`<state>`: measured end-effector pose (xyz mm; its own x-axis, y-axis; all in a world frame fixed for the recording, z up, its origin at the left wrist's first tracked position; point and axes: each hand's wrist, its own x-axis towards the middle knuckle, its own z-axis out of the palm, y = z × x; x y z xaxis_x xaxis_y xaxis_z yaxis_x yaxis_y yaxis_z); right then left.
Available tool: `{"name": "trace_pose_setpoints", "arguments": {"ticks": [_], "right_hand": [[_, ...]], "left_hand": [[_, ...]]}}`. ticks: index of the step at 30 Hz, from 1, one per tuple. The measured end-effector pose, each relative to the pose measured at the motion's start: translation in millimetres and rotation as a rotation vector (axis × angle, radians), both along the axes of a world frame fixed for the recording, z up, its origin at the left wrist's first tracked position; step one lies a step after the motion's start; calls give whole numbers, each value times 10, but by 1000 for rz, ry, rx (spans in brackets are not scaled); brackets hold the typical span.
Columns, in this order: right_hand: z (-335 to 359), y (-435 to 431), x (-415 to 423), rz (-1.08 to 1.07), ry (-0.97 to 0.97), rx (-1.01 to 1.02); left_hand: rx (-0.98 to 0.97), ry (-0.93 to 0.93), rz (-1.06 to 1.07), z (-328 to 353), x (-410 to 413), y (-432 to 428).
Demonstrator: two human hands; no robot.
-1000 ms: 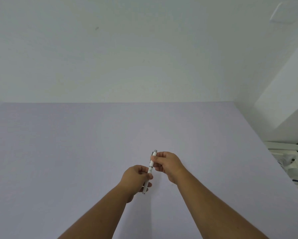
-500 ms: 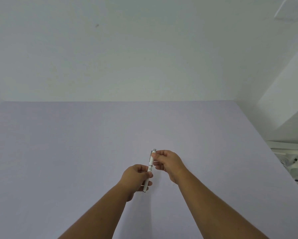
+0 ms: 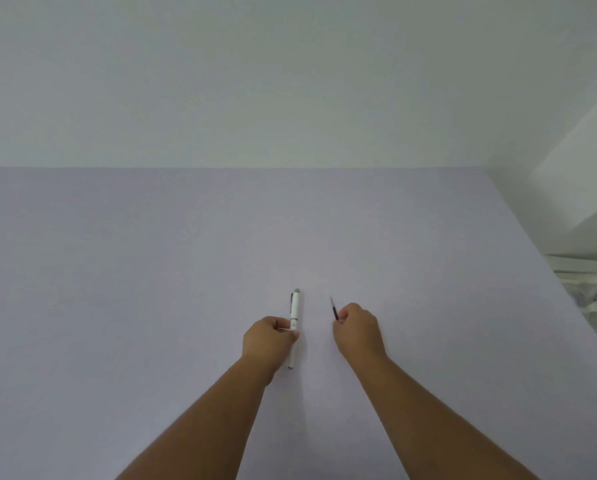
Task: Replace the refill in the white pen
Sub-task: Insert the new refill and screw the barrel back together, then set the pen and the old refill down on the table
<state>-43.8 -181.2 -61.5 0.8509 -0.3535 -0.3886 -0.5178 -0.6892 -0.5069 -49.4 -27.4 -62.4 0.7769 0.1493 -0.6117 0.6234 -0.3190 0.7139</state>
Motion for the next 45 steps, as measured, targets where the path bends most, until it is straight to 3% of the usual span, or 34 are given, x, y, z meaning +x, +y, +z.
{"name": "trace_pose_setpoints", "arguments": {"ticks": [10,45], "right_hand": [[-59,178,10,41,15,32],[-126,274,-1,-6,-14,135]], "left_hand": [[111,-30,7,-121,47,-64],[205,12,-43,-143,87,-65]]}}
